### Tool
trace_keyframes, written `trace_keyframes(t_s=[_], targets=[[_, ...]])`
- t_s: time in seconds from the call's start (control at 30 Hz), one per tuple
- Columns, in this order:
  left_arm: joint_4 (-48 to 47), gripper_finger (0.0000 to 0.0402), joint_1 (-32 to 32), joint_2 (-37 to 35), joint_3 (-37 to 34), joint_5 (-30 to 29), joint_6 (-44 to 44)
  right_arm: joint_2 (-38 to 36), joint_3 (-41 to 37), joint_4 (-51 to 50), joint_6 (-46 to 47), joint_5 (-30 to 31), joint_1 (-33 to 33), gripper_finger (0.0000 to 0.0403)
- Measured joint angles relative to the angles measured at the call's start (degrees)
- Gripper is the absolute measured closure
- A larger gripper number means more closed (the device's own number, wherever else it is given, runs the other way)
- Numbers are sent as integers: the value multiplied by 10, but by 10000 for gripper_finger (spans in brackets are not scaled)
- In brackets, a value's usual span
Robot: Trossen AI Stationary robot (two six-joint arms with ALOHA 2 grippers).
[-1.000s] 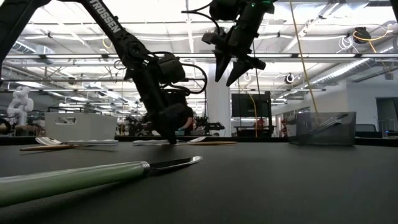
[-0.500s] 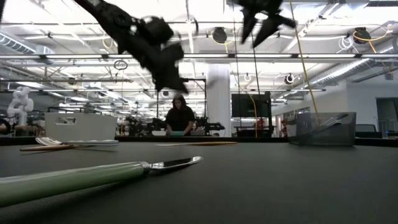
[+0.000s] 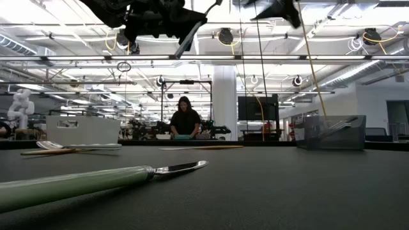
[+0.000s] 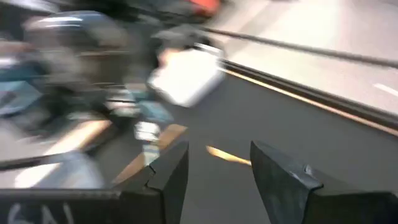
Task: Sort silverware by color (type)
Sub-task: Put the blue spoon into the black bin
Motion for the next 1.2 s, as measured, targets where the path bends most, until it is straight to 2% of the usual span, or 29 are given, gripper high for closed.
trace_keyframes(t_s=[0.1,0.2,0.27,0.33,0.47,0.63,0.8,1.03,1.2], targets=[[-1,375,-11,2,0,3,-20,-5,-59,163,-64,-51,1,234],[16,377,-23,1,0,4,-41,-6,-83,221,-87,-53,-6,234],[34,377,-32,2,0,-18,-65,-6,-85,209,-90,-54,-11,234],[54,377,-41,2,0,-66,-87,-6,-86,183,-101,-69,-14,234],[90,376,-57,2,0,-117,-142,-16,-86,161,-138,-138,-15,234],[121,376,-68,2,0,-122,-199,-30,-86,137,-197,-206,-30,234],[130,375,-85,2,0,-122,-199,-39,-86,119,-251,-251,-59,234],[130,375,-109,2,0,-162,-200,-39,-86,118,-269,-320,-88,234],[148,375,-124,2,0,-174,-201,-39,-86,123,-266,-340,-96,234]])
